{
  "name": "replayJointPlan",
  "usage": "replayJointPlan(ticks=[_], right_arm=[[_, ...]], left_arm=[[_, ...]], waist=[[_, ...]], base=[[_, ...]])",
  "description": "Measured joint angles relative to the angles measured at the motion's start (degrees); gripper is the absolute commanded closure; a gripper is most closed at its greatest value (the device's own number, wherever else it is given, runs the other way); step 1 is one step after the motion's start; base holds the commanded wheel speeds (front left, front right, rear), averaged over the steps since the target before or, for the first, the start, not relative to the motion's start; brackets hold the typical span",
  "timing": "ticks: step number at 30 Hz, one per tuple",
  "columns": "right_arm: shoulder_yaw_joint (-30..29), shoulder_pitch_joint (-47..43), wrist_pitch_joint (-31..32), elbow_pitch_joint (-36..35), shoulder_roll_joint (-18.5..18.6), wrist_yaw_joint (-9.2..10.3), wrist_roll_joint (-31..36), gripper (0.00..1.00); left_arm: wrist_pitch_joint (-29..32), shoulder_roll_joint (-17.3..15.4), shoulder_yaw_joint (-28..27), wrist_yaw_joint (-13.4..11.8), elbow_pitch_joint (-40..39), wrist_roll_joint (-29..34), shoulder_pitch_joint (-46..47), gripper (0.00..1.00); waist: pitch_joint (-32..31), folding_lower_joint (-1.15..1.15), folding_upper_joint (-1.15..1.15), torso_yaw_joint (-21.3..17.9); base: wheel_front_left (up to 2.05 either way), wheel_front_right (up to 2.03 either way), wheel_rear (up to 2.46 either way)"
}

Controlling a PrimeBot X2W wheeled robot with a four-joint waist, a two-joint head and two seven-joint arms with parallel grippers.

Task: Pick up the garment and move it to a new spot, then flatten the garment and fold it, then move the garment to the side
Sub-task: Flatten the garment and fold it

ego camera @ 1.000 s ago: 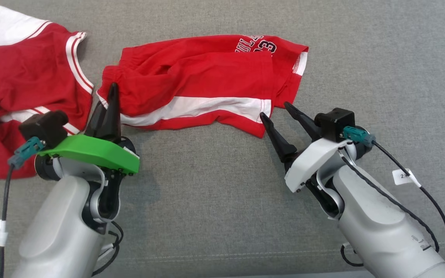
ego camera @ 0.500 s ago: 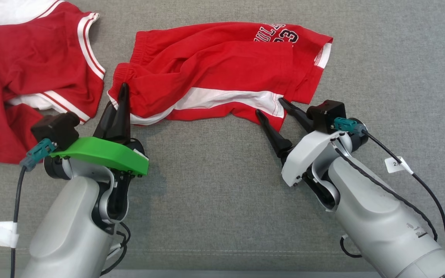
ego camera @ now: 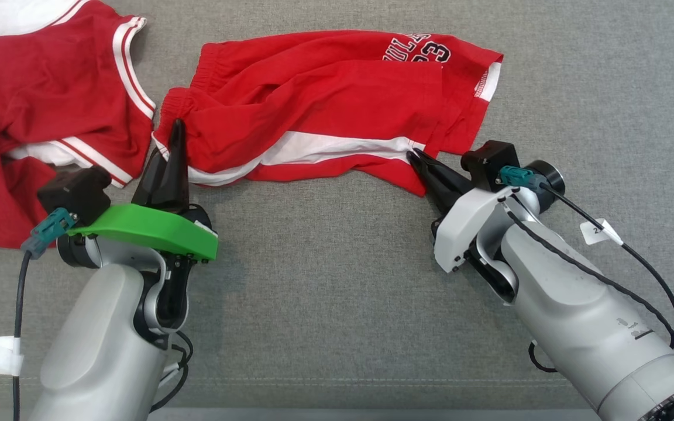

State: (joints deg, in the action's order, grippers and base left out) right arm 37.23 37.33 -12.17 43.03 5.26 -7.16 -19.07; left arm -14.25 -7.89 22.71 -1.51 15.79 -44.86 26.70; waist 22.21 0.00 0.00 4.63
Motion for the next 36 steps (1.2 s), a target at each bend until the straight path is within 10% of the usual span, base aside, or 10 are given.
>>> replayJointPlan(ticks=[12,36], right_arm=[[-2.82,3.07,-2.01,-3.21,0.74,0.02,0.29,1.00],[-15.69,5.56,-2.44,-31.05,10.74,1.93,2.32,1.00]], left_arm=[[-0.01,0.13,-4.52,1.05,-1.80,0.77,-0.08,1.00],[6.72,-0.01,-10.69,1.99,-15.58,-9.55,5.28,1.00]], waist=[[-0.22,0.00,0.00,-0.86],[-9.74,0.00,0.00,-8.21]], base=[[0.00,0.00,0.00],[0.00,0.00,0.00]])
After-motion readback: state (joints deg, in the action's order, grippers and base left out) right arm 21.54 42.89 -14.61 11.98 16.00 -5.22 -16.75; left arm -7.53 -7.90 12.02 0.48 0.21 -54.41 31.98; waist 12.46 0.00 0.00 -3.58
